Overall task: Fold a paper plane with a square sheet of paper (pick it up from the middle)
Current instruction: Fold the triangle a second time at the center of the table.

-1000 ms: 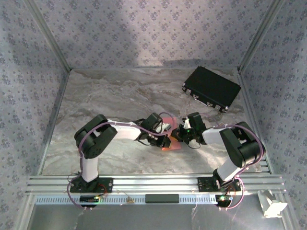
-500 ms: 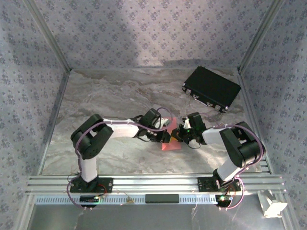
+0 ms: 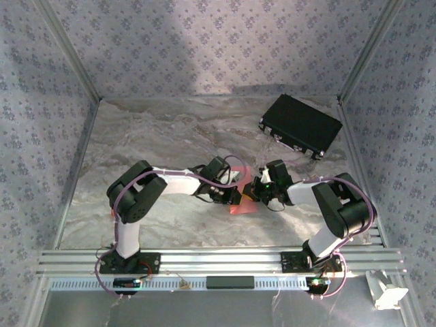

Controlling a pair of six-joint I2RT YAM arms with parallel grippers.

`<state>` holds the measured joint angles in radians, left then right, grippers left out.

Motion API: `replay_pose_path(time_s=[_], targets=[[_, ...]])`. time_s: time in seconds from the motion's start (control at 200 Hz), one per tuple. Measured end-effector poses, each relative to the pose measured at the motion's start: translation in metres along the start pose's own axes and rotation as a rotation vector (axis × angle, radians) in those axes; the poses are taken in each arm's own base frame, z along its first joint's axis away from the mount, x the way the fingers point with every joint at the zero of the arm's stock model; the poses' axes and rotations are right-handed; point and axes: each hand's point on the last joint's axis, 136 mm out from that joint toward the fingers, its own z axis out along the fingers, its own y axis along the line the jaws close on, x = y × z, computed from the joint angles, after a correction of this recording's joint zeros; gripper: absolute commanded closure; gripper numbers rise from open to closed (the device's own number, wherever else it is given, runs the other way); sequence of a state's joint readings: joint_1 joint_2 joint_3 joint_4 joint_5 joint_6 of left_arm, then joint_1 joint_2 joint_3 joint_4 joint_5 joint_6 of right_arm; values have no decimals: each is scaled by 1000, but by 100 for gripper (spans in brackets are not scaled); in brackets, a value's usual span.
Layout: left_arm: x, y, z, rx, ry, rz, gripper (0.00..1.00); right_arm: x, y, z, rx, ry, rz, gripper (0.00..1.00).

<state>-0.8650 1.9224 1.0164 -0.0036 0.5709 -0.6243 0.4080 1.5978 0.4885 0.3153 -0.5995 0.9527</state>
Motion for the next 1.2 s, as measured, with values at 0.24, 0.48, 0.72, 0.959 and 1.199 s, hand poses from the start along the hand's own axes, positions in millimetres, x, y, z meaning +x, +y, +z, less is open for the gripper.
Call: replay_pose_path(time_s=[0.24, 0.48, 0.72, 0.959, 1.199], targets=[[10, 2, -3, -31, 28, 42, 88, 0, 0, 0, -1, 0, 0, 100], [22, 4, -9, -58, 70, 63, 88, 0, 0, 0, 0, 0, 1, 100], [30, -1, -18, -63, 86, 77, 88, 0, 0, 0, 0, 1, 0, 100], [18, -14, -23, -27, 30, 77, 88, 0, 0, 0, 0, 0, 1, 100], [21, -5, -13, -34, 47, 55, 88, 0, 0, 0, 0, 0, 0, 100]])
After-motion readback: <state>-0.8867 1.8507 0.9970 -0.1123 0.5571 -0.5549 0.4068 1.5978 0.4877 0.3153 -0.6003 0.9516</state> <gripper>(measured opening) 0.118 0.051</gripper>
